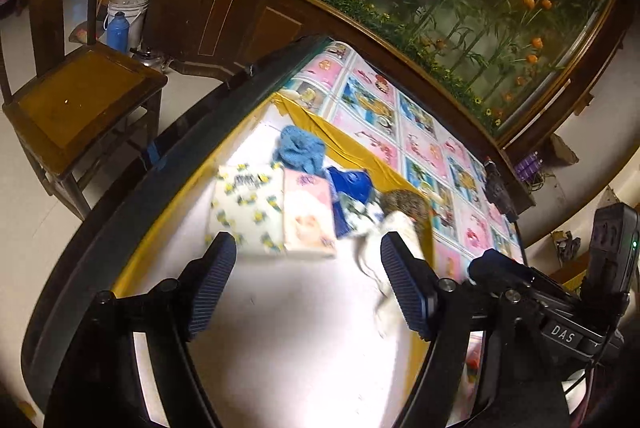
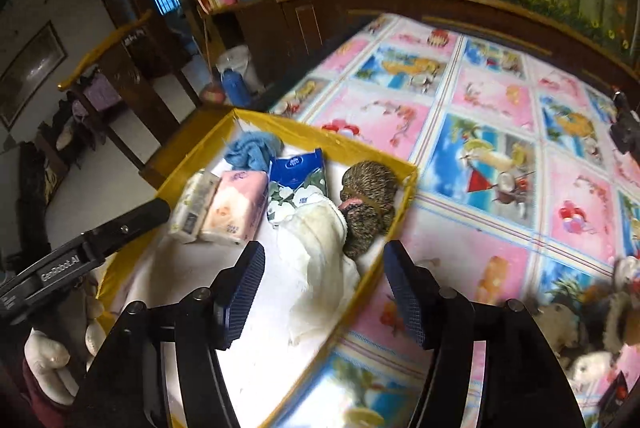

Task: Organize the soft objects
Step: 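Withdraw both open tools from the box toward the items on the table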

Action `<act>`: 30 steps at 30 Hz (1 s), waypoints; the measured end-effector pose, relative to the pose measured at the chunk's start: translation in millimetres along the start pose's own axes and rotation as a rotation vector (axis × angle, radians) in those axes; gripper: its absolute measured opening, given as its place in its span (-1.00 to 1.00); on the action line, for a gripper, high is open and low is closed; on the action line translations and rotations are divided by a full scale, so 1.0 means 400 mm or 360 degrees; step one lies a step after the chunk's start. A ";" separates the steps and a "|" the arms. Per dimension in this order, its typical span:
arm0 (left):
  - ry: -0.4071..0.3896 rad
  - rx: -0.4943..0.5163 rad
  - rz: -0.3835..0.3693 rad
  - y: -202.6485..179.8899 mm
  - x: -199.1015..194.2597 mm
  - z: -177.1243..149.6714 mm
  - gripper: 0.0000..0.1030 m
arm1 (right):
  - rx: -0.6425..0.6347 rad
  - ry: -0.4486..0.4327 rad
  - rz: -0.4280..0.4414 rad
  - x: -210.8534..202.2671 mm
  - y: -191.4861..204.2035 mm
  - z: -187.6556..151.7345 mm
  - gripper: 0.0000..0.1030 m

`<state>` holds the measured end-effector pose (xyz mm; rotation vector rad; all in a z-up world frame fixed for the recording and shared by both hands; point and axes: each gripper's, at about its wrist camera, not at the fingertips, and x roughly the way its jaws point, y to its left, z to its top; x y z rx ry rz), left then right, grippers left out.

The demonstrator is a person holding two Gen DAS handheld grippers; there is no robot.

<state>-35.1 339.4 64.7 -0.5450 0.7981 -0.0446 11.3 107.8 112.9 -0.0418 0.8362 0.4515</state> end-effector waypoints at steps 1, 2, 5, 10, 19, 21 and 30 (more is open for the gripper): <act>-0.0009 -0.0002 -0.0021 -0.013 -0.017 -0.012 0.45 | -0.0001 -0.0037 -0.0002 -0.030 -0.008 -0.017 0.22; -0.0026 0.0004 -0.0050 -0.027 -0.035 -0.028 0.45 | -0.0003 -0.0075 -0.0008 -0.062 -0.019 -0.037 0.26; -0.0099 0.0075 -0.0112 -0.086 -0.090 -0.077 0.45 | 0.0025 -0.0195 -0.0061 -0.155 -0.068 -0.105 0.40; -0.0118 0.0251 -0.0192 -0.195 -0.111 -0.170 0.51 | 0.0178 -0.0335 -0.0226 -0.306 -0.217 -0.243 0.55; 0.0153 0.0533 -0.0157 -0.341 0.000 -0.325 0.51 | 0.0660 -0.0326 -0.0447 -0.445 -0.518 -0.510 0.55; 0.0196 0.0586 -0.0140 -0.364 0.013 -0.354 0.51 | 0.0758 -0.0345 -0.0461 -0.469 -0.568 -0.560 0.55; 0.0349 0.0641 -0.0051 -0.402 0.057 -0.437 0.51 | 0.0920 -0.0373 -0.0421 -0.506 -0.678 -0.612 0.57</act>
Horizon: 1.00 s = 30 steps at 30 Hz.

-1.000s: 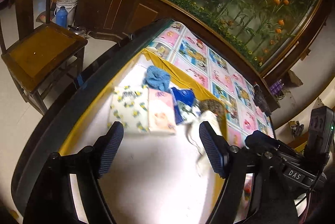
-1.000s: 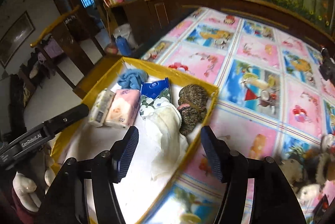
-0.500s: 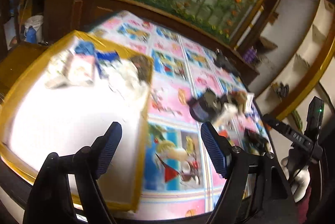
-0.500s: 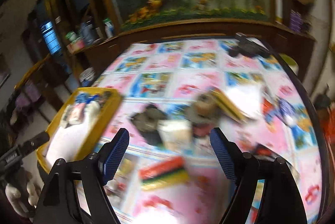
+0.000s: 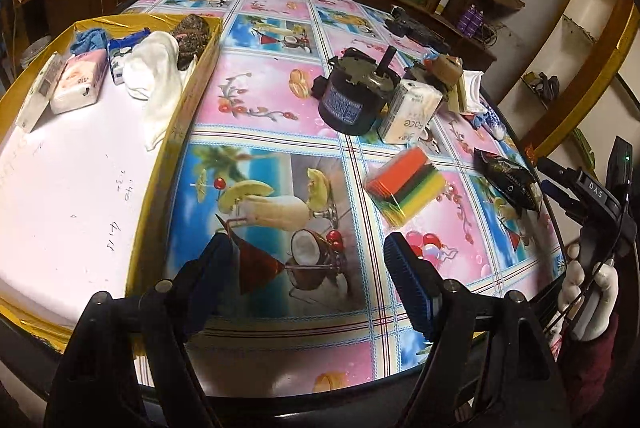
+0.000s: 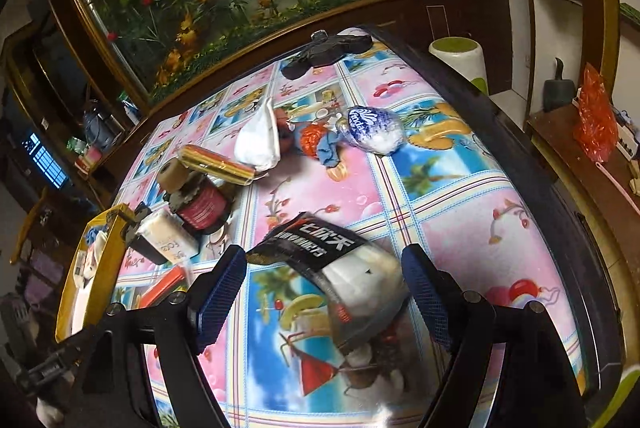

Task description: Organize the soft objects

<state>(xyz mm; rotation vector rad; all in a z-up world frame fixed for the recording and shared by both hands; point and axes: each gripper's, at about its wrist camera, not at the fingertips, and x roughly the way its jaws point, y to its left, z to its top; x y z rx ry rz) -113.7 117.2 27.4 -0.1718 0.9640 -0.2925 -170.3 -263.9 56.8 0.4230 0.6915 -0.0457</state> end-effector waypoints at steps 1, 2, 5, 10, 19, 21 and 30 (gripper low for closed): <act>0.0008 -0.0001 0.0010 -0.005 0.004 -0.001 0.51 | -0.0008 0.0016 0.0003 0.021 0.005 0.009 0.58; 0.0016 0.0005 0.0011 -0.011 0.006 0.001 0.51 | -0.0020 0.0044 -0.0003 0.042 0.008 0.018 0.59; 0.0023 0.0060 0.0022 -0.037 0.010 0.009 0.51 | -0.0034 0.0145 -0.0004 0.107 0.016 0.040 0.58; -0.0063 0.0303 0.0109 -0.111 0.016 0.043 0.51 | -0.0003 0.0269 0.0159 0.182 0.022 0.043 0.58; -0.0018 0.0829 0.0147 -0.265 0.147 0.078 0.50 | -0.0041 0.0194 0.0263 0.213 0.014 0.035 0.67; 0.0015 0.0867 0.0142 -0.277 0.177 0.081 0.50 | -0.0068 0.0189 0.0235 0.216 0.022 0.032 0.67; 0.0100 0.0868 0.0071 -0.300 0.232 0.084 0.51 | -0.0100 0.0186 0.0213 0.211 0.043 0.020 0.68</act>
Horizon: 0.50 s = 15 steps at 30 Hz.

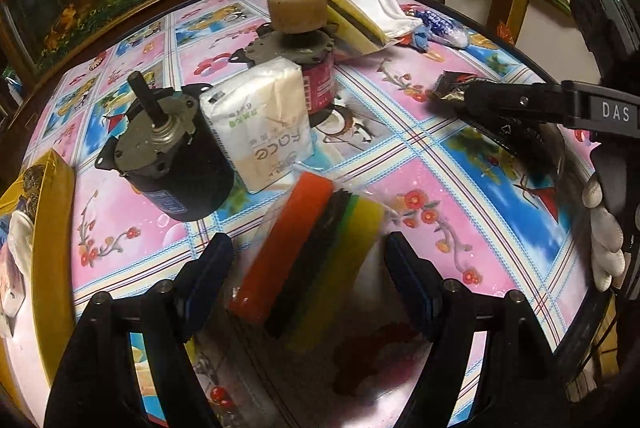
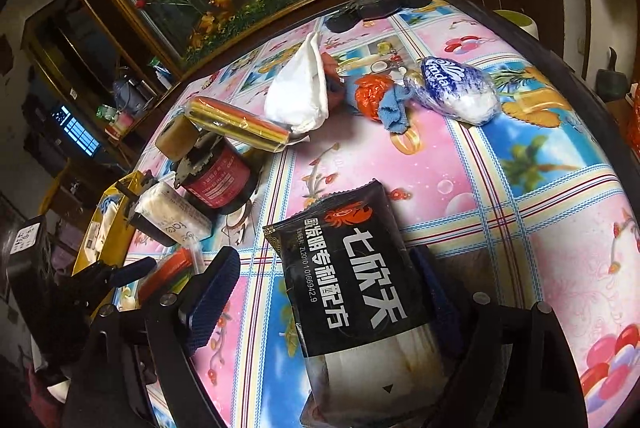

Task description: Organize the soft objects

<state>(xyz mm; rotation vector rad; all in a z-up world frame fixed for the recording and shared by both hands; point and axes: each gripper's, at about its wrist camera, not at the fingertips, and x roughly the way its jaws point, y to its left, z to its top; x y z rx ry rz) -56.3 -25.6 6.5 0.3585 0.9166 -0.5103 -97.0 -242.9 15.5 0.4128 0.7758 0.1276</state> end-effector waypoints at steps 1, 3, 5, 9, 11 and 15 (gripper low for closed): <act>-0.0012 0.0002 -0.0003 -0.009 -0.001 -0.001 0.51 | -0.0006 0.0003 -0.0006 0.001 0.001 0.000 0.68; -0.0026 -0.0004 -0.0017 -0.021 -0.006 -0.005 0.51 | -0.0006 0.0003 -0.0008 0.002 0.002 0.001 0.69; -0.0027 -0.0039 -0.0032 -0.023 -0.011 -0.011 0.43 | -0.0006 0.0005 -0.0009 0.003 0.002 0.001 0.69; -0.0018 -0.0209 -0.0153 0.022 -0.036 -0.028 -0.19 | -0.0016 0.0012 -0.0018 0.006 0.005 0.002 0.72; -0.0033 -0.0305 -0.0213 0.055 -0.057 -0.046 -0.20 | -0.0019 0.0015 -0.0019 0.007 0.007 0.003 0.73; -0.0092 -0.0472 -0.0265 0.120 -0.119 -0.099 -0.19 | -0.0034 0.0023 -0.0024 0.011 0.011 0.004 0.78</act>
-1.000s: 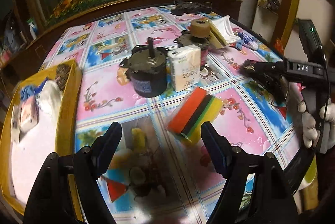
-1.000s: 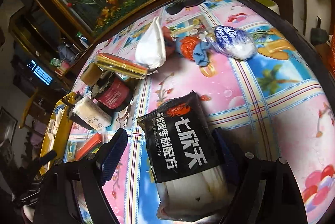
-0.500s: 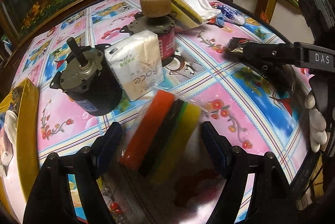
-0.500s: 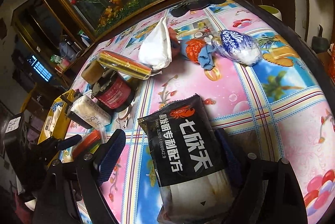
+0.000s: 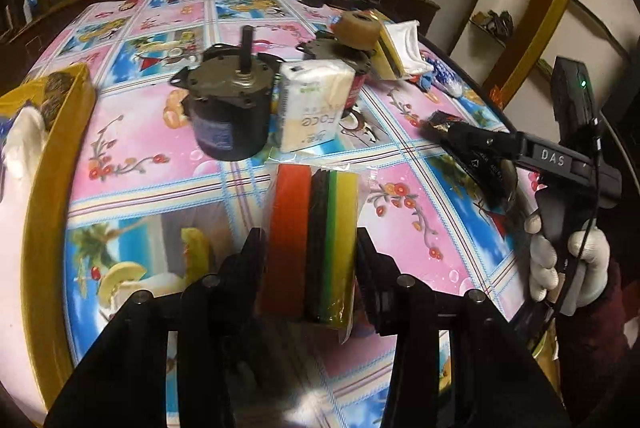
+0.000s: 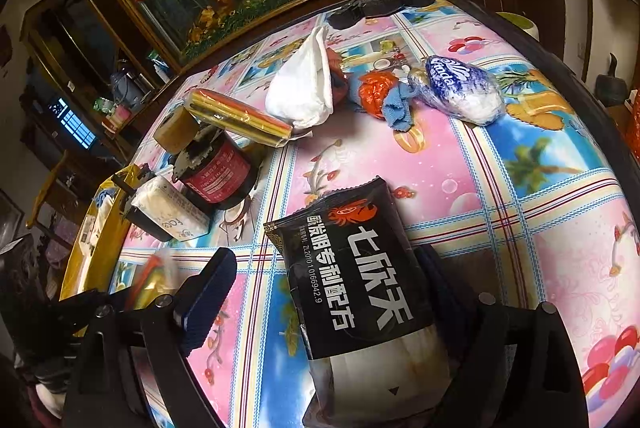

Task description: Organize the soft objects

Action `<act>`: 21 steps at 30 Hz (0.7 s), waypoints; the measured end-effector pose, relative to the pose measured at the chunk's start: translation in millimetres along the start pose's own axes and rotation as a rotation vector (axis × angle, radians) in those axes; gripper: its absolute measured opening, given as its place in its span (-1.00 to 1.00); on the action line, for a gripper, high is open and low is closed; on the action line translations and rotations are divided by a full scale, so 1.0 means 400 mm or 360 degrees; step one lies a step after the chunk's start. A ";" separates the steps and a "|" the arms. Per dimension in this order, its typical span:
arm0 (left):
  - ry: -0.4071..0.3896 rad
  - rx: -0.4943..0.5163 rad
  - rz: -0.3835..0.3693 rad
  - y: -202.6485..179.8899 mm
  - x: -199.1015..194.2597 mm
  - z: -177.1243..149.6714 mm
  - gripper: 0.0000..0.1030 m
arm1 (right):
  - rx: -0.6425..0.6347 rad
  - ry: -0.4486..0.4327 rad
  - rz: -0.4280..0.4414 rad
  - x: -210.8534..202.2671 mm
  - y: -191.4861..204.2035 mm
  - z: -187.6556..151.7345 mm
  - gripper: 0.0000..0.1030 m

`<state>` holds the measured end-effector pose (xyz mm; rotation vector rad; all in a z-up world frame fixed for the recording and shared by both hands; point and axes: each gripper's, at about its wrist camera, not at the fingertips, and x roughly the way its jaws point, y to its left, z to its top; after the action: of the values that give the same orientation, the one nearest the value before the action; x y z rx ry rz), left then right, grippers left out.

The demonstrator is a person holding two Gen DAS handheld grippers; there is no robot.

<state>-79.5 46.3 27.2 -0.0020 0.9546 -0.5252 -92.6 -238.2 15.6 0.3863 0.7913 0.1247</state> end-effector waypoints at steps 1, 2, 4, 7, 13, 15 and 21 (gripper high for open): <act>-0.0016 -0.0045 -0.0025 0.016 -0.023 -0.009 -0.19 | -0.0006 0.0003 -0.0004 0.001 0.002 0.000 0.78; -0.0032 -0.0084 -0.0046 0.031 -0.047 -0.019 -0.19 | -0.0014 0.0006 -0.0011 0.002 0.004 0.001 0.78; -0.0070 -0.0133 -0.0062 0.061 -0.092 -0.036 -0.19 | -0.0040 0.0013 -0.0081 0.003 0.011 0.001 0.78; -0.0141 -0.0175 -0.0039 0.105 -0.160 -0.056 -0.19 | -0.0066 0.0017 -0.0238 -0.014 0.025 -0.008 0.64; -0.0279 -0.0327 0.0046 0.229 -0.252 -0.101 -0.19 | -0.0087 0.0069 -0.0213 -0.045 0.047 -0.020 -0.10; -0.0319 -0.0408 0.0071 0.279 -0.277 -0.122 -0.19 | -0.0091 0.0079 -0.0209 -0.055 0.062 -0.023 -0.12; -0.0386 -0.0597 0.0173 0.401 -0.337 -0.183 -0.19 | -0.0237 -0.0015 -0.0029 -0.136 0.192 -0.016 -0.12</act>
<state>-130.3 260.8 52.1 -0.3426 0.7981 -0.2330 -132.7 -179.1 77.5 0.2385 0.7709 0.1639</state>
